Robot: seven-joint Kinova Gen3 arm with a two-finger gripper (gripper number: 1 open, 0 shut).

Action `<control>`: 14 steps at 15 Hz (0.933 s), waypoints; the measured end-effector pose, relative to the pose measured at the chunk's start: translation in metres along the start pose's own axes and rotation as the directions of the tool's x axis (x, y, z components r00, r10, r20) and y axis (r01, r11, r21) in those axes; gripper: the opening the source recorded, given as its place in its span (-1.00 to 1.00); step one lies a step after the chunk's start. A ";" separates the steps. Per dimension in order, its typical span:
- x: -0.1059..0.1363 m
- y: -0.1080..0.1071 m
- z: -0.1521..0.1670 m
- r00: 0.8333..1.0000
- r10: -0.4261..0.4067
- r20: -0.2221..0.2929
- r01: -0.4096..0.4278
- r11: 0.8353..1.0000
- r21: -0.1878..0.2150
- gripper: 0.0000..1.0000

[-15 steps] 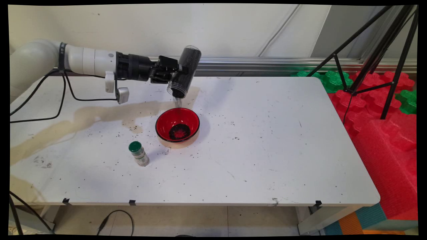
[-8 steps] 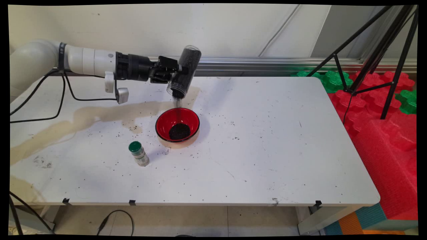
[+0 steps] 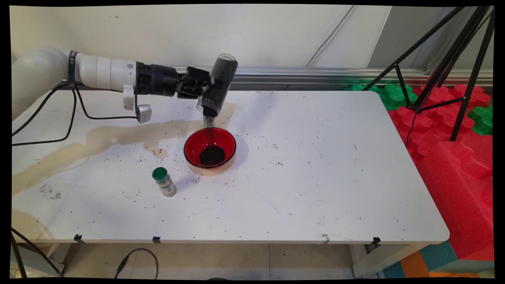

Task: Pour the black seasoning powder in the red bowl

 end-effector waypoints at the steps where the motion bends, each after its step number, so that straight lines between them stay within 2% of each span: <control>1: 0.000 0.000 0.000 1.000 0.001 0.000 -0.001 1.000 0.000 -1.00; 14: 0.001 0.000 -0.002 1.000 -0.015 0.000 0.015 1.000 0.001 -1.00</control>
